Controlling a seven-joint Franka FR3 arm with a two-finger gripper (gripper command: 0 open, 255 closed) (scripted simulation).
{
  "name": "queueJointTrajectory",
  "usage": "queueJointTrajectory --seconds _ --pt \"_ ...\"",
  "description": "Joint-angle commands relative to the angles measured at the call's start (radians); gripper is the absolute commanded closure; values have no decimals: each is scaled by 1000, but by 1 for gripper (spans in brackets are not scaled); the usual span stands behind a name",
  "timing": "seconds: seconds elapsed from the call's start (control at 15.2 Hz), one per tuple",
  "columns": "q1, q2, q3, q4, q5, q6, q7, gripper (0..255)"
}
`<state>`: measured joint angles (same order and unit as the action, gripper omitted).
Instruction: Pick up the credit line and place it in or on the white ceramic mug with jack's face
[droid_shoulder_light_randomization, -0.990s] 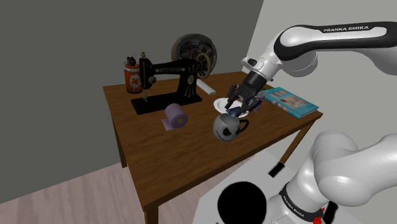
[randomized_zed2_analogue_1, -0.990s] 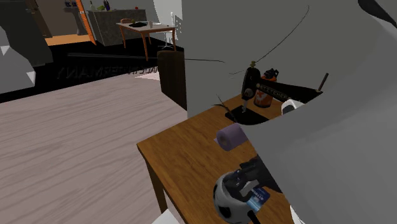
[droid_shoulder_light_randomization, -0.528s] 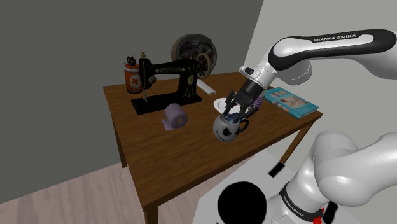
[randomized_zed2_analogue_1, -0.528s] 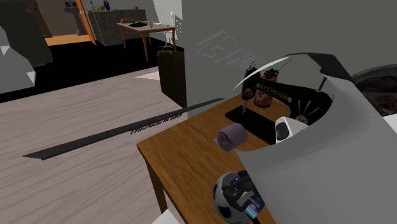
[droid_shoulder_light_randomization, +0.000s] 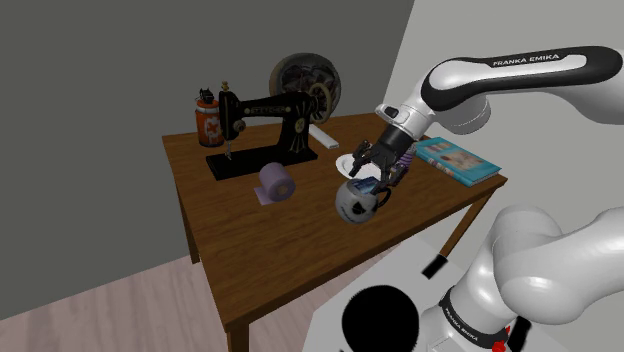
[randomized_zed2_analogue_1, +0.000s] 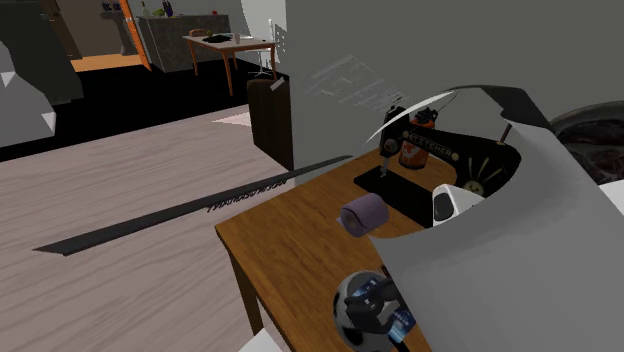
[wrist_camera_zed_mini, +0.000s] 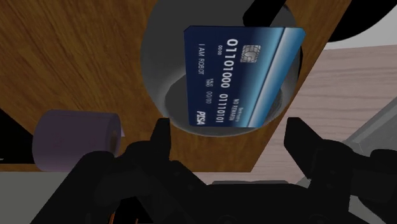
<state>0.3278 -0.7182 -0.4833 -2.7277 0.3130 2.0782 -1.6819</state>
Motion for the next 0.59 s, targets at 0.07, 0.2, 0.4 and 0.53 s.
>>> queueJointTrajectory --seconds 0.07,0.2,0.4,0.53 --pt "0 0 0 0 0 0 0 0" --pt "1 1 0 -1 1 2 0 0" --pt "-32 -30 -12 73 -37 -112 15 0" --pt "-38 -36 -16 95 -45 -140 18 0"
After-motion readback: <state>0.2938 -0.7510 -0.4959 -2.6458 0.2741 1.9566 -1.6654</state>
